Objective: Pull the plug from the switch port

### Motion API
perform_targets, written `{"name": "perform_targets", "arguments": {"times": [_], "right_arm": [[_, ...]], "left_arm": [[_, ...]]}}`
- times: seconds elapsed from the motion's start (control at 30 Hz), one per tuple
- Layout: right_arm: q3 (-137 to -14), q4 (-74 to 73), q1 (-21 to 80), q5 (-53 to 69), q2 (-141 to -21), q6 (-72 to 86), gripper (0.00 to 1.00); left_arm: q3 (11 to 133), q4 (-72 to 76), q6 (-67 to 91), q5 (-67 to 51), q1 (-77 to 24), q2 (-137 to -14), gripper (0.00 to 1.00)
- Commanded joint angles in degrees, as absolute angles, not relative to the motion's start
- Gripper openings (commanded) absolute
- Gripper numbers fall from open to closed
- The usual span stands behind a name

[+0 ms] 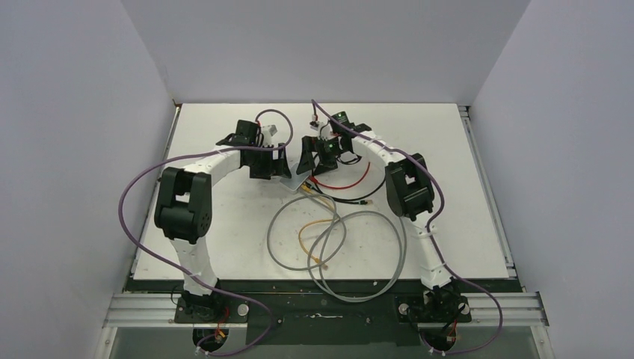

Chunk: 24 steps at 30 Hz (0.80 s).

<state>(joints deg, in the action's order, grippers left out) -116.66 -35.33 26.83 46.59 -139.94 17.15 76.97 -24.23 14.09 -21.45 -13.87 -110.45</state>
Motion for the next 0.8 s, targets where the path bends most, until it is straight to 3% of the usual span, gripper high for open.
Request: {"name": "perform_targets", "arguments": {"times": [0.0, 0.37, 0.77], "right_arm": [[-113.78, -37.97, 26.22, 45.51, -138.04, 19.0, 0.94], [-104.06, -33.62, 23.94, 50.54, -134.62, 26.56, 0.78], [-102.71, -25.33, 23.45, 55.46, -138.31, 33.17, 0.67]], "left_arm": [[78.68, -24.96, 13.12, -27.34, -12.15, -109.73, 0.81], [90.08, -28.38, 14.87, -34.63, -11.59, -122.3, 0.81], [88.75, -22.27, 24.55, -43.17, -12.06, -126.11, 0.79]]}}
